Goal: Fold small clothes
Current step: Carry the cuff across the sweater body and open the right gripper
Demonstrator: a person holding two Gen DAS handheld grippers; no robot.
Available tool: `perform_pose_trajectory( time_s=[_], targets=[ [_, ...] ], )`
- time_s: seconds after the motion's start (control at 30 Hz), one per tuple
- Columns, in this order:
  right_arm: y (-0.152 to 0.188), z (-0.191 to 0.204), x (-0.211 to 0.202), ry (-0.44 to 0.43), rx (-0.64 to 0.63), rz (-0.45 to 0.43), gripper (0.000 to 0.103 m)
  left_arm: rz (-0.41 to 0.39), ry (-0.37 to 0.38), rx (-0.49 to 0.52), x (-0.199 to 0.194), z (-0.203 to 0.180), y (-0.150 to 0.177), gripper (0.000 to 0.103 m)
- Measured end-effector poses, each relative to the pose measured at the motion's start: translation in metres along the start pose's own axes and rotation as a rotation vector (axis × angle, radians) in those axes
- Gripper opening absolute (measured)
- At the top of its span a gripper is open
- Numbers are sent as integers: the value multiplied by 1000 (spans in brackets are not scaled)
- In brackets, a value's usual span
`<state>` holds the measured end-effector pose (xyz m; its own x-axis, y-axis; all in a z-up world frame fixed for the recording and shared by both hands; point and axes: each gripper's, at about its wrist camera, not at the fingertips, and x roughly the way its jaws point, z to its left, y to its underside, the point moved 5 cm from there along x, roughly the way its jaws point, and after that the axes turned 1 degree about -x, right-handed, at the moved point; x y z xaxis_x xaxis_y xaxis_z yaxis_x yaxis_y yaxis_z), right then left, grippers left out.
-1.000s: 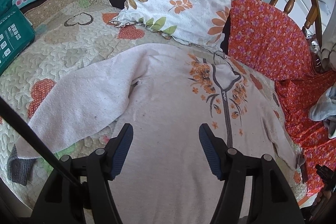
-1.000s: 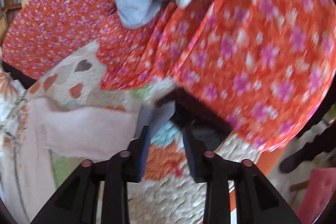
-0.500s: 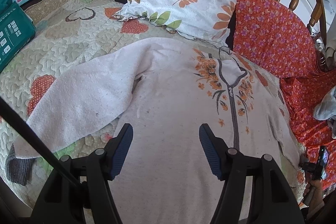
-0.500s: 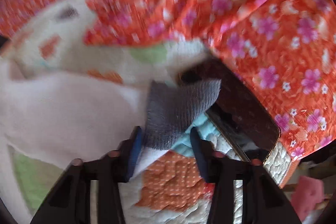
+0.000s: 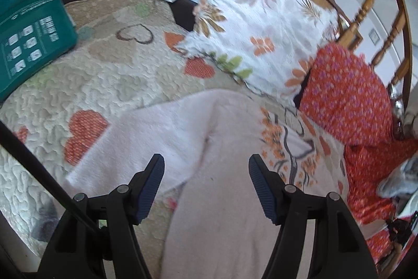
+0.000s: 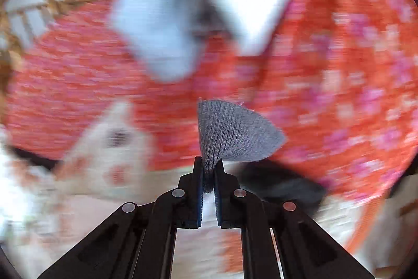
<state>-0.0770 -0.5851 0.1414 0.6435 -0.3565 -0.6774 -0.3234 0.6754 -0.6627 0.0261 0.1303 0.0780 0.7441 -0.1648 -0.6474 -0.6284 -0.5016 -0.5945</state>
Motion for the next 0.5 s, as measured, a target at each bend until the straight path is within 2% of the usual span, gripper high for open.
perform_pose_trajectory(
  time_s=[0.1, 0.23, 0.37, 0.43, 0.5],
  targets=[
    [15, 65, -2, -223, -16, 63, 7, -50, 1, -91, -14, 25, -22, 66],
    [59, 170, 4, -399, -140, 155, 7, -120, -7, -155, -34, 49, -47, 71],
    [132, 278, 17, -521, -298, 262, 7, -178, -52, -169, -48, 69, -64, 72],
    [176, 332, 25, -587, -421, 314, 7, -193, -70, -175, -52, 78, -70, 72],
    [226, 380, 30, -616, -518, 367, 7, -199, -74, -189, -53, 86, -73, 73]
  ],
)
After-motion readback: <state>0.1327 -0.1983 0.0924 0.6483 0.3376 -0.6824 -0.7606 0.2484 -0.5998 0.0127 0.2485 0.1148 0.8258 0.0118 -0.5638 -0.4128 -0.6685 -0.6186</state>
